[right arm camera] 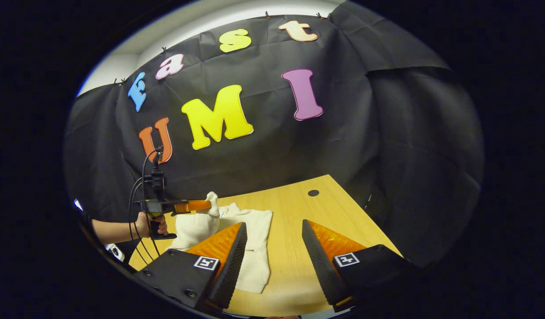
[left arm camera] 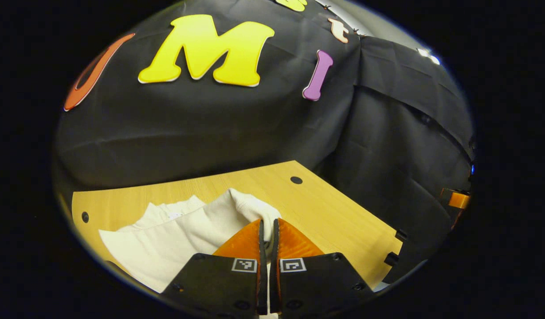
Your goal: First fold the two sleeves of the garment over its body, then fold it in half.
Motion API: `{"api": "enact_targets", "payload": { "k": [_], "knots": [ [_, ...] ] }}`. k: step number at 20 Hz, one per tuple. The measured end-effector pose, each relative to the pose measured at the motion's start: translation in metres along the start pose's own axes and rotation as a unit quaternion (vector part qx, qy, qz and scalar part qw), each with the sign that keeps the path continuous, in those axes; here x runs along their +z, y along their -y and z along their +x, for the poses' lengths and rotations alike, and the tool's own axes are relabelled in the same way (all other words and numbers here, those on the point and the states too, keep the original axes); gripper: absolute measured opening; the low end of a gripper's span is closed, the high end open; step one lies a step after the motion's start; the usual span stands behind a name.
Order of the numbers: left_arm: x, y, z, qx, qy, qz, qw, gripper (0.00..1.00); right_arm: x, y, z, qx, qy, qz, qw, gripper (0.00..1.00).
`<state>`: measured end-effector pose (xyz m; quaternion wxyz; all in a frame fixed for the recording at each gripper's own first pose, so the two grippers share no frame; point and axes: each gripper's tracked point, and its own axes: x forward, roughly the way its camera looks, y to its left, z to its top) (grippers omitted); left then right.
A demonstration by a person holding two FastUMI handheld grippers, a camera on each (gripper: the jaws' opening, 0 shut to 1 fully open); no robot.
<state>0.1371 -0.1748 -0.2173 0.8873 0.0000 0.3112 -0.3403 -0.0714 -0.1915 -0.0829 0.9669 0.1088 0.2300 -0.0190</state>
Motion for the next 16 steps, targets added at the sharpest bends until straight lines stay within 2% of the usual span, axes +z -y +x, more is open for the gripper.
{"api": "enact_targets", "payload": {
  "k": [4,9,12,15,16],
  "knots": [
    [-0.037,-0.003,0.047,-0.003,-0.040,-0.024,0.999,0.05,-0.007,0.017,-0.008,-0.028,-0.017,-0.007,0.999,0.79],
    [-0.072,-0.015,0.082,0.009,-0.070,-0.033,0.997,0.05,-0.006,0.029,-0.016,-0.056,-0.024,-0.001,0.998,0.79],
    [-0.080,-0.017,0.097,0.011,-0.071,-0.066,0.995,0.10,-0.008,0.033,-0.022,-0.067,-0.029,-0.010,0.997,0.79],
    [-0.081,-0.018,0.098,0.016,-0.074,-0.079,0.994,0.15,-0.006,0.035,-0.023,-0.070,-0.033,-0.013,0.997,0.79],
    [-0.077,-0.015,0.095,0.014,-0.065,-0.082,0.994,0.21,-0.006,0.033,-0.022,-0.068,-0.034,-0.013,0.997,0.79]
  ]
}}
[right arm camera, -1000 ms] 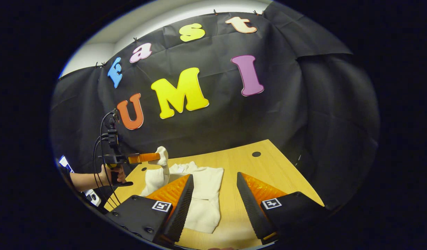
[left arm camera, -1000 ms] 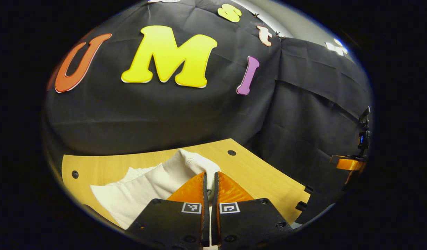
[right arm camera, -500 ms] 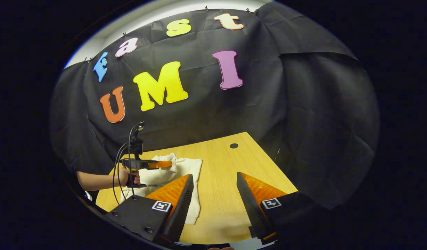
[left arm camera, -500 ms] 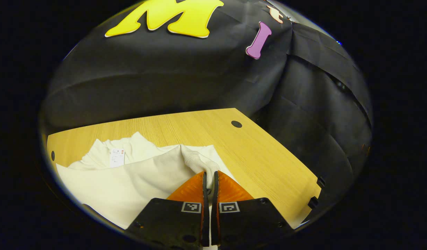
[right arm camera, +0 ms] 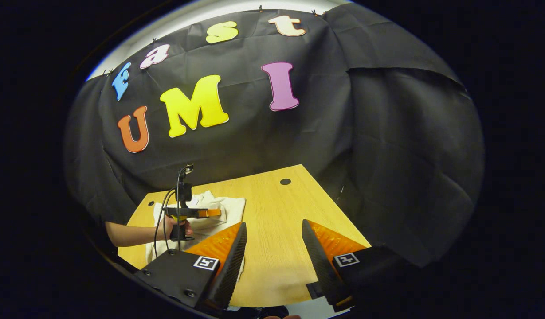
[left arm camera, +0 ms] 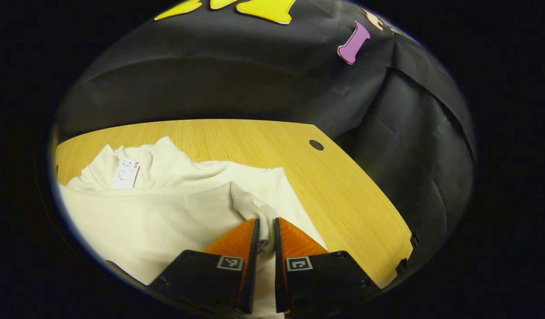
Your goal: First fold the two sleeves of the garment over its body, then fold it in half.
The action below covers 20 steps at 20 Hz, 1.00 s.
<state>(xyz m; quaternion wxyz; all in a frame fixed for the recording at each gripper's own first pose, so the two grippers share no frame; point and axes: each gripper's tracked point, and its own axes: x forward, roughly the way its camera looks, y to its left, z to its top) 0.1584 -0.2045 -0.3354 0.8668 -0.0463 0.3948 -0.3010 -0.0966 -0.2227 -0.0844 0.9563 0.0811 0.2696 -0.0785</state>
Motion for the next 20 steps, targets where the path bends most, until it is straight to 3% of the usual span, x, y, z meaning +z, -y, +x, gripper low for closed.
{"api": "enact_targets", "payload": {
  "k": [1,2,3,4,6,7,8,9,11,16,17,19,20],
  "knots": [
    [0.005,0.005,-0.003,-0.006,0.010,-0.001,1.000,0.29,0.000,-0.003,0.002,0.004,-0.001,0.000,1.000,0.79],
    [0.011,0.010,-0.008,-0.011,0.019,0.000,1.000,0.45,0.001,-0.007,0.004,0.009,-0.001,-0.001,1.000,0.79],
    [0.014,0.010,-0.013,-0.009,0.025,0.004,1.000,0.49,0.001,-0.011,0.005,0.014,-0.001,-0.004,1.000,0.79],
    [0.017,0.009,-0.020,-0.006,0.031,0.005,1.000,0.63,0.002,-0.017,0.005,0.022,0.001,-0.006,1.000,0.79],
    [0.023,0.004,-0.036,0.010,0.046,0.005,0.999,0.81,0.007,-0.029,0.007,0.037,0.008,-0.011,0.999,0.79],
    [0.029,-0.002,-0.048,0.025,0.060,0.004,0.998,0.96,0.008,-0.034,0.009,0.044,0.011,-0.014,0.999,0.79],
    [0.035,-0.008,-0.062,0.044,0.075,0.002,0.996,1.00,0.010,-0.041,0.011,0.051,0.015,-0.019,0.998,0.79],
    [0.041,-0.013,-0.077,0.059,0.090,0.000,0.994,0.96,0.011,-0.047,0.015,0.058,0.018,-0.022,0.998,0.79],
    [0.053,-0.026,-0.116,0.105,0.125,0.006,0.987,0.99,0.013,-0.061,0.020,0.071,0.022,-0.028,0.997,0.79],
    [0.090,-0.021,-0.223,0.190,0.261,0.031,0.946,0.98,0.017,-0.105,0.034,0.105,0.028,-0.040,0.993,0.80],
    [0.097,-0.016,-0.240,0.198,0.275,0.034,0.940,0.98,0.016,-0.112,0.039,0.109,0.028,-0.044,0.993,0.87],
    [0.096,-0.015,-0.264,0.209,0.284,0.026,0.935,0.98,0.015,-0.126,0.046,0.122,0.025,-0.049,0.991,0.84],
    [0.093,-0.015,-0.273,0.208,0.281,0.019,0.937,0.98,0.013,-0.132,0.050,0.127,0.022,-0.052,0.990,0.88]
  ]
}}
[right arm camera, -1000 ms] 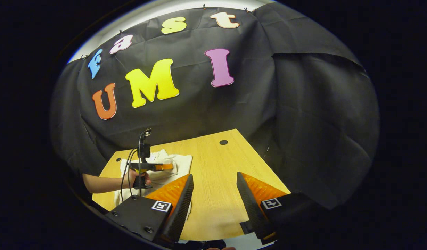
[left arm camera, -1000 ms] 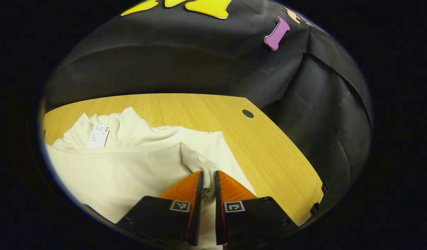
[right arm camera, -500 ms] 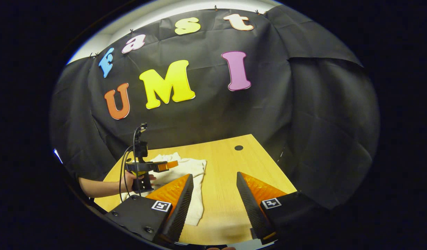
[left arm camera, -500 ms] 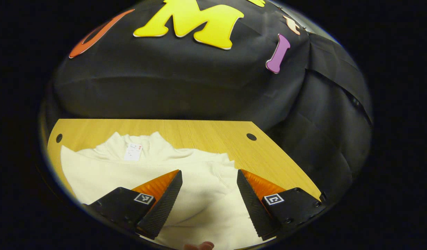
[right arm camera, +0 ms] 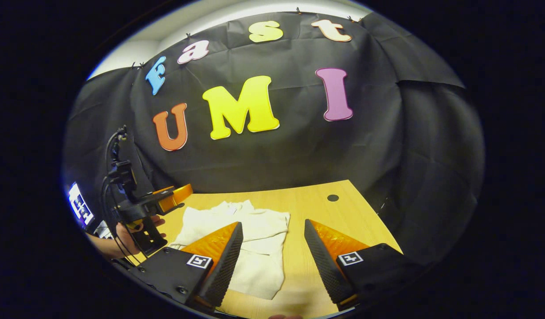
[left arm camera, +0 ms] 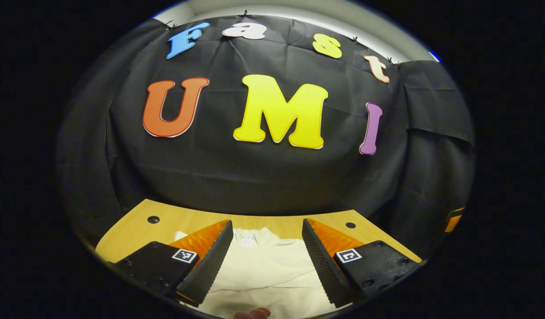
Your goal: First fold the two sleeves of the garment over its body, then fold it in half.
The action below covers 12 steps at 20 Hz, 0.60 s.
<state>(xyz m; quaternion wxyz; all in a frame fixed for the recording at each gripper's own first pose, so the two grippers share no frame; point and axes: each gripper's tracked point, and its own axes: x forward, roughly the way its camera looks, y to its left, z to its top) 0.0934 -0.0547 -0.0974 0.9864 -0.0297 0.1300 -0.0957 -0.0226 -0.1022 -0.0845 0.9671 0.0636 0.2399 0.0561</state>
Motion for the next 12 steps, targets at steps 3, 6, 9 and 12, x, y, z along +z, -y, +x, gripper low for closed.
{"api": "enact_targets", "payload": {
  "k": [3,6,9,12],
  "knots": [
    [-0.006,-0.016,-0.034,0.008,-0.010,-0.005,1.000,0.98,-0.007,-0.010,0.013,0.011,-0.013,-0.007,1.000,0.88],
    [-0.026,-0.039,-0.061,0.018,-0.037,0.014,0.999,0.98,-0.021,-0.017,0.023,0.020,-0.032,-0.018,0.999,0.84],
    [-0.052,-0.053,-0.088,0.014,-0.078,0.023,0.997,0.98,-0.049,-0.016,0.034,0.025,-0.064,-0.042,0.997,0.88],
    [-0.092,-0.071,-0.111,0.028,-0.125,0.021,0.992,0.99,-0.082,-0.007,0.037,0.022,-0.106,-0.059,0.992,0.90]
  ]
}}
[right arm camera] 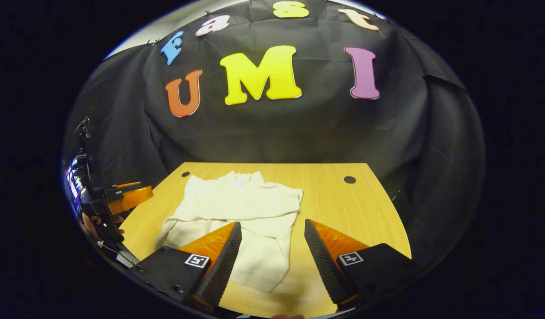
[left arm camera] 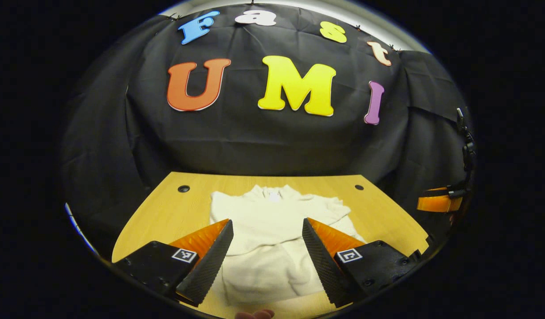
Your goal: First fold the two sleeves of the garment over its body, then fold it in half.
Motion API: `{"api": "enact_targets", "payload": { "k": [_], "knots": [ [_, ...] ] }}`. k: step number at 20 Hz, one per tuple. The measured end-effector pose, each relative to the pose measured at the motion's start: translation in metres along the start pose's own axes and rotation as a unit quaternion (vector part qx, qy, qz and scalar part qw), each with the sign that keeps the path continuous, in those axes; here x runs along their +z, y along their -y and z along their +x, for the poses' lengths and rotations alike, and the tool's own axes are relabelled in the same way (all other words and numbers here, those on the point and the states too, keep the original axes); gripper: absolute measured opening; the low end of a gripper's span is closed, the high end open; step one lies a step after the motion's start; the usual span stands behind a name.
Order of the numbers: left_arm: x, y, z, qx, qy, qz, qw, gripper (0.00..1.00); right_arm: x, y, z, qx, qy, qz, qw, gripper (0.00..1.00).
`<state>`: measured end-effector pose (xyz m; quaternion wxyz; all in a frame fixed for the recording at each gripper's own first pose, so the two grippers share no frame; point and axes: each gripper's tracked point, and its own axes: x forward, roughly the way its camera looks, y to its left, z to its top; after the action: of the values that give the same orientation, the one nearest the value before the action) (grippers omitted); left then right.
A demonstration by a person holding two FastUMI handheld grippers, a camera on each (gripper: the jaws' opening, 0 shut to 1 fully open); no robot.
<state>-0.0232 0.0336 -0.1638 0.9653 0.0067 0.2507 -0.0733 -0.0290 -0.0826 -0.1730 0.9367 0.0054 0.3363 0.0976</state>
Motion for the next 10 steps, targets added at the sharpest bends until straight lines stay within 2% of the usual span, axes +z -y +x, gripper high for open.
{"api": "enact_targets", "payload": {
  "k": [5,8,10],
  "knots": [
    [-0.092,-0.036,-0.022,0.023,-0.105,-0.036,0.994,0.99,-0.057,0.024,0.007,-0.014,-0.070,-0.003,0.997,0.89],
    [-0.146,-0.061,-0.029,0.036,-0.167,-0.066,0.983,0.99,-0.093,0.034,0.008,-0.024,-0.109,-0.001,0.994,0.87],
    [-0.167,-0.067,-0.030,0.031,-0.199,-0.093,0.975,0.98,-0.109,0.035,0.014,-0.025,-0.127,-0.005,0.992,0.89]
  ]
}}
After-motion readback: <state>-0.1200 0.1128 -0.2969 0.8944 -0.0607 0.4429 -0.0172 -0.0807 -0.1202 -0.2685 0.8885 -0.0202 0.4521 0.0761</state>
